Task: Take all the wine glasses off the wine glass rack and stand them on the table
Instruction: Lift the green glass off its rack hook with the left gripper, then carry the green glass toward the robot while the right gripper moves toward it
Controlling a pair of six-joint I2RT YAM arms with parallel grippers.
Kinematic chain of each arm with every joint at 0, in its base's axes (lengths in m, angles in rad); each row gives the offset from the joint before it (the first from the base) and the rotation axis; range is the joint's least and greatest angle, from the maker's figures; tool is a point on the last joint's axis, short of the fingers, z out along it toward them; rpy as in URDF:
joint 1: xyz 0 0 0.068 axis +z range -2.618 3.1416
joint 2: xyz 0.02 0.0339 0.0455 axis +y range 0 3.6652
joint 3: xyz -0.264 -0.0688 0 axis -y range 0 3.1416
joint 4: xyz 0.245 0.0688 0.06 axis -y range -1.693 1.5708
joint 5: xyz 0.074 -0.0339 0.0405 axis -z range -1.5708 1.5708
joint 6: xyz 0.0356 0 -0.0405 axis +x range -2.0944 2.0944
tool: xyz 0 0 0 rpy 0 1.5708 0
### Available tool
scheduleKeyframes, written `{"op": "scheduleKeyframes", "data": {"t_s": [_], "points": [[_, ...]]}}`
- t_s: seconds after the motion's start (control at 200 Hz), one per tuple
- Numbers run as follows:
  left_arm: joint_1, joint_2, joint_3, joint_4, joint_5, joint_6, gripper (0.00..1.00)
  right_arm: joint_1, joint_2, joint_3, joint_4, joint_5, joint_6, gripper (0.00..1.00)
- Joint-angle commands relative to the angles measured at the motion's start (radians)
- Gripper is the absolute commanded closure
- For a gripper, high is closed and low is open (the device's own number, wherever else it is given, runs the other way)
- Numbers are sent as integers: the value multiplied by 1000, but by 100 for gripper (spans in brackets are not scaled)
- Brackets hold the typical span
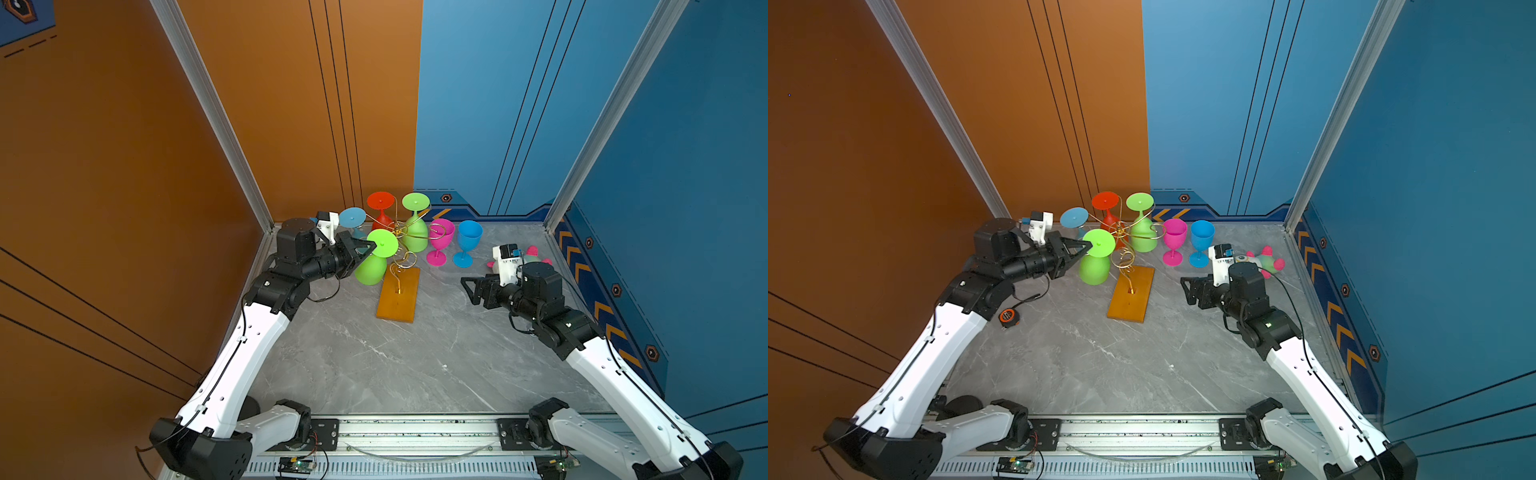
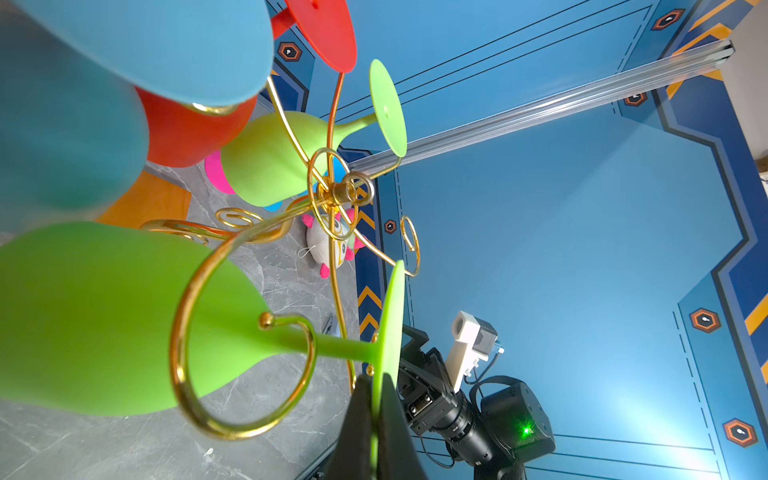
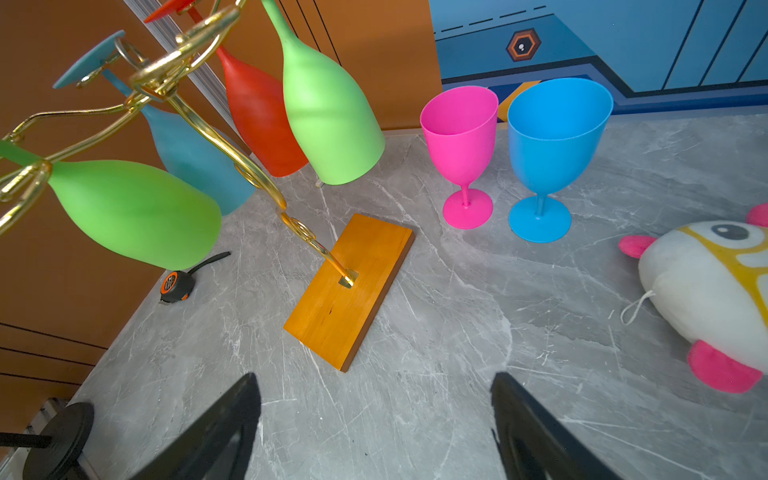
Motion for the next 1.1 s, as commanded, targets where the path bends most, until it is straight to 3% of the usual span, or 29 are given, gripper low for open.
{"op": "scheduleKeyframes", "data": {"t_s": [0.0, 0.295, 0.571, 0.886, 1.096], "points": [[-6, -43, -31, 19, 50, -6, 100, 6, -23, -9, -33, 6, 16, 12], [15, -147, -120, -13, 119, 32, 100, 16, -22, 1, -64, -25, 13, 12], [23, -272, -214, -146, 122, 246, 100, 46, 6, 31, -129, -53, -10, 12], [-132, -378, -256, -290, -230, 574, 100, 89, 102, 116, -252, -73, -1, 12], [-358, -386, -316, -292, -420, 747, 100, 113, 143, 154, -294, -81, 2, 12]]}}
